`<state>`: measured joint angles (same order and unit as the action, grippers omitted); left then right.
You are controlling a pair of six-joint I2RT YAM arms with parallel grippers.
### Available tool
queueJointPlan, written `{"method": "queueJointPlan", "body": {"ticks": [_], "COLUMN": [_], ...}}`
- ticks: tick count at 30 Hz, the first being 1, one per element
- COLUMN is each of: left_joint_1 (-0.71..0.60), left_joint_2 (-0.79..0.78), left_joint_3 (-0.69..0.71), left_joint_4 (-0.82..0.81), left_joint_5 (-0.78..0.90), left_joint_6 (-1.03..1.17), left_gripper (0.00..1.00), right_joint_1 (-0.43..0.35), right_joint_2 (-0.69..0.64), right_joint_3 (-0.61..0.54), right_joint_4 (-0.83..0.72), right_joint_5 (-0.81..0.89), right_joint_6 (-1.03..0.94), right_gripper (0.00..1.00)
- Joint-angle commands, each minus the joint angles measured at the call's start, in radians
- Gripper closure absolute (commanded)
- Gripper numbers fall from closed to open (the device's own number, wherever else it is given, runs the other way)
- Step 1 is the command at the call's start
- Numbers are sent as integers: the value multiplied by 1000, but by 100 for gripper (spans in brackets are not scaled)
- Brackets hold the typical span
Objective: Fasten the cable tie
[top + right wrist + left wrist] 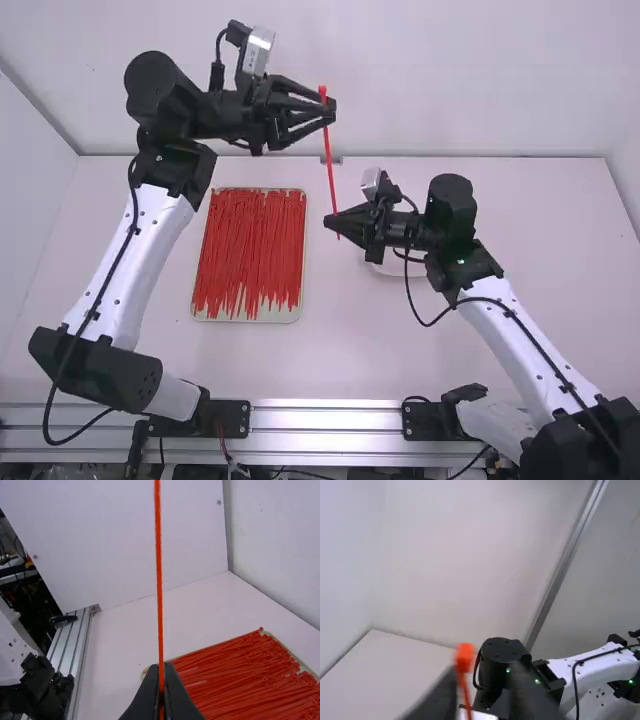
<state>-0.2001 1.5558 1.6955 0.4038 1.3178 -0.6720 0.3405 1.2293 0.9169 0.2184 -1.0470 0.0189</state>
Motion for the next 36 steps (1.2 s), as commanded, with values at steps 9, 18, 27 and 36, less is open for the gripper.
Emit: {"method": "queueJointPlan", "body": {"ticks": [9, 18, 27, 36], "left_joint_1": [9, 43, 37, 37], "left_joint_2": [-5, -5, -3, -3], "left_joint_3": [14, 14, 14, 14], "left_joint_4": [-156, -163, -190, -191], "left_joint_5": [-136, -226, -311, -317], "left_joint_6": [242, 251, 277, 296], "left_gripper": [1, 1, 1, 1], "right_joint_1": [-118, -270, -370, -342], "right_joint_2": [-2, -6, -6, -6], "right_joint_3": [28, 29, 28, 29], "right_joint_4": [101, 171, 105, -35], "right_joint_5": [-11, -18, 191, 565], "right_joint_6": [144, 199, 219, 190], "right_gripper": [100, 100, 100, 100]}}
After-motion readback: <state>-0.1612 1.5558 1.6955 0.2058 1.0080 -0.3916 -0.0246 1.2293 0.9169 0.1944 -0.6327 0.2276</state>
